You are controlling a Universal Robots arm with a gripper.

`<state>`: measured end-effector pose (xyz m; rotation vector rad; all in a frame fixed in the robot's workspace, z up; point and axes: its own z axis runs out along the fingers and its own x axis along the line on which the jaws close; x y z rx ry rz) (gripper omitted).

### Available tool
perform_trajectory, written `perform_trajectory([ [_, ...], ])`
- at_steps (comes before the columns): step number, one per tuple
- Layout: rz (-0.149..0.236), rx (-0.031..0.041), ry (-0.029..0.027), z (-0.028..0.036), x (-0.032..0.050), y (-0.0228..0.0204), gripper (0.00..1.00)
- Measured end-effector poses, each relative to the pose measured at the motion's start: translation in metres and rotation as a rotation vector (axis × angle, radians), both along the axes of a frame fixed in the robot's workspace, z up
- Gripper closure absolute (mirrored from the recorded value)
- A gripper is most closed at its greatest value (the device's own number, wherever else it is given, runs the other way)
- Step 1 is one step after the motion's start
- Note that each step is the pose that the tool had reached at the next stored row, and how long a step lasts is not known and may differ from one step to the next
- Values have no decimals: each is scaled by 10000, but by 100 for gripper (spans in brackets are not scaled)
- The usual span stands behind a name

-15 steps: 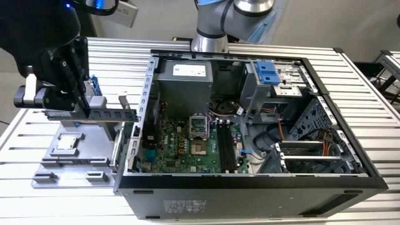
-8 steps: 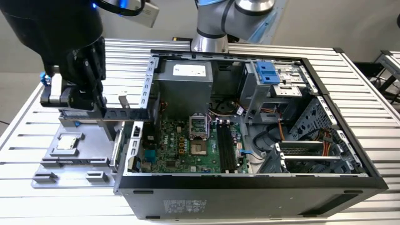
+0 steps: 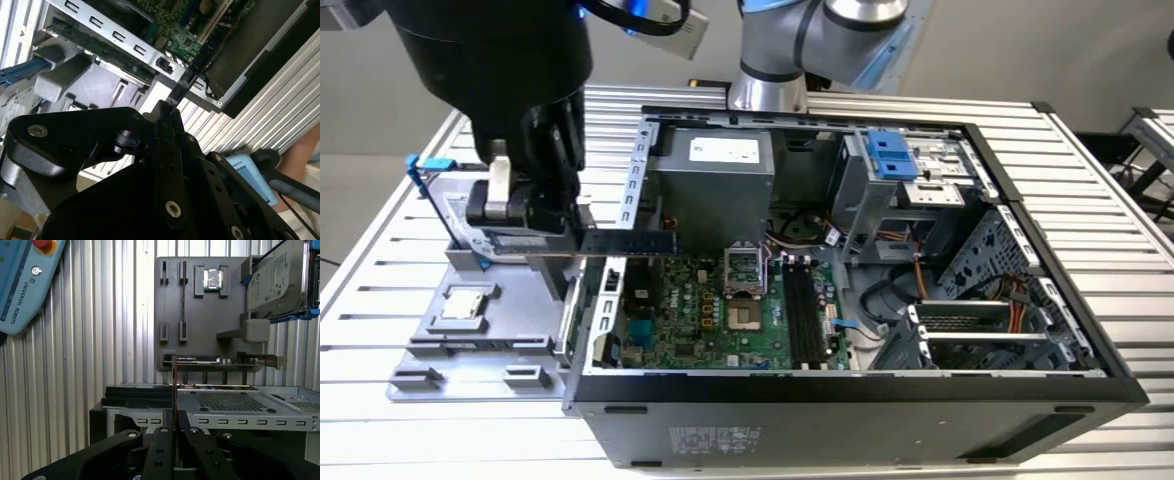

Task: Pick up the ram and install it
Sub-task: 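Pick up the ram and move it above insertion slot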

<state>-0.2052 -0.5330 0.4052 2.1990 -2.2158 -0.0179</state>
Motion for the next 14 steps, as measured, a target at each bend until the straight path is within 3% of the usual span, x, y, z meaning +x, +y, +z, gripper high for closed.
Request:
perform_trajectory([
  [14, -1, 1, 0, -1, 407, 11, 100],
])
